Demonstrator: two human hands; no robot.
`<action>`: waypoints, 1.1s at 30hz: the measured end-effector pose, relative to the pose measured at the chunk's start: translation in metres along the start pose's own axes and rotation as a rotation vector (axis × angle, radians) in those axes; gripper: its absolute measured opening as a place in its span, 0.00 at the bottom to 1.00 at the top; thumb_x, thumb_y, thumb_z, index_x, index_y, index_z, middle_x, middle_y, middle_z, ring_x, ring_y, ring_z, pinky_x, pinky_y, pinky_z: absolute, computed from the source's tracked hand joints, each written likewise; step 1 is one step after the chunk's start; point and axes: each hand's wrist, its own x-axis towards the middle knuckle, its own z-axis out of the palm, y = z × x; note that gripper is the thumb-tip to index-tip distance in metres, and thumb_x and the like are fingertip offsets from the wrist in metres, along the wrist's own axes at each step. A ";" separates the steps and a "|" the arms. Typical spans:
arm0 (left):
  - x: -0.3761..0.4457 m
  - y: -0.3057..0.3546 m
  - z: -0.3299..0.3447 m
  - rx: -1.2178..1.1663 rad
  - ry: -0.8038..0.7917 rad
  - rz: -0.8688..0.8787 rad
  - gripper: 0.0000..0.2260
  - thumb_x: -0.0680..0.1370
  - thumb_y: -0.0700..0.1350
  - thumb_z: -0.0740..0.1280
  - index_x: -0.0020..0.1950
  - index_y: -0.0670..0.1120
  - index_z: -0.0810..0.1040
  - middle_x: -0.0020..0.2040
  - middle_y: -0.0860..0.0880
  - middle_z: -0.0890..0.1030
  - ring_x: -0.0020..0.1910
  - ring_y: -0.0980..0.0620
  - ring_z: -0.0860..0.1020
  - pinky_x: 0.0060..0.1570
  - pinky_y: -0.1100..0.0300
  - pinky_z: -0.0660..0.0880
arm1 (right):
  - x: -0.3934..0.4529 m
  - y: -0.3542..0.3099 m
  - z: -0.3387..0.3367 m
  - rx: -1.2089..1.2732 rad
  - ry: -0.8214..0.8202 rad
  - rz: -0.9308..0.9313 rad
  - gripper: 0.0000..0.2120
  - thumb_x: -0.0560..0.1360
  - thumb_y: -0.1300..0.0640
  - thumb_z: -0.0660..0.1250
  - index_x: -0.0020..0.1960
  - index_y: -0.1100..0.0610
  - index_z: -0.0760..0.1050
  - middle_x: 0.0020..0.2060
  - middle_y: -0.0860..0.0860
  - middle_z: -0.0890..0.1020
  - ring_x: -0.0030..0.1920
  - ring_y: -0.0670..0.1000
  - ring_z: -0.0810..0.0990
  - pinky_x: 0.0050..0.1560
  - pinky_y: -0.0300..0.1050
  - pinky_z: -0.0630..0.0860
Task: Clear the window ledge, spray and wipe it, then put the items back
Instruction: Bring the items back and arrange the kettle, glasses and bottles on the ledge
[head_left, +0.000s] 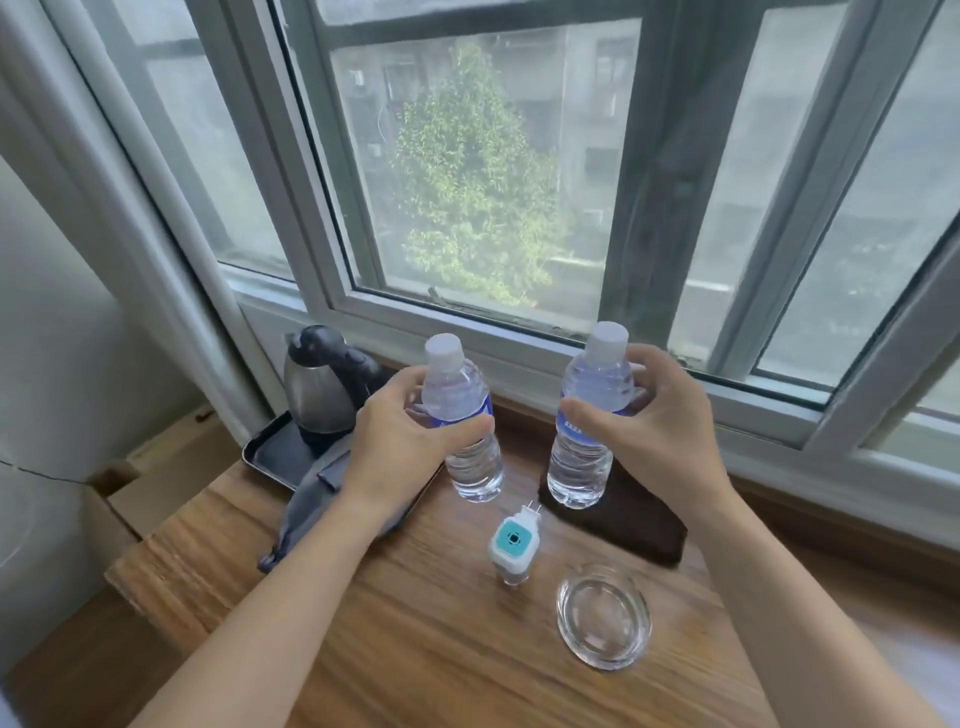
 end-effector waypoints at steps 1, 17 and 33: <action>0.012 -0.007 0.003 0.002 -0.032 -0.001 0.24 0.64 0.51 0.85 0.57 0.58 0.82 0.50 0.57 0.86 0.48 0.58 0.85 0.52 0.53 0.83 | 0.006 0.001 0.008 -0.021 -0.003 0.011 0.26 0.66 0.48 0.83 0.60 0.47 0.78 0.48 0.42 0.85 0.42 0.42 0.82 0.43 0.36 0.79; 0.132 -0.110 0.046 -0.016 -0.395 -0.013 0.25 0.62 0.52 0.84 0.56 0.58 0.81 0.48 0.59 0.86 0.47 0.59 0.84 0.53 0.47 0.82 | 0.063 0.052 0.119 -0.281 0.049 0.376 0.25 0.66 0.53 0.83 0.60 0.54 0.78 0.52 0.46 0.84 0.52 0.46 0.82 0.50 0.42 0.75; 0.159 -0.115 0.077 0.008 -0.485 -0.005 0.26 0.64 0.55 0.85 0.59 0.57 0.79 0.50 0.60 0.84 0.50 0.60 0.82 0.54 0.52 0.80 | 0.075 0.084 0.132 -0.320 0.061 0.419 0.28 0.67 0.46 0.83 0.62 0.51 0.75 0.52 0.43 0.80 0.54 0.45 0.78 0.49 0.41 0.72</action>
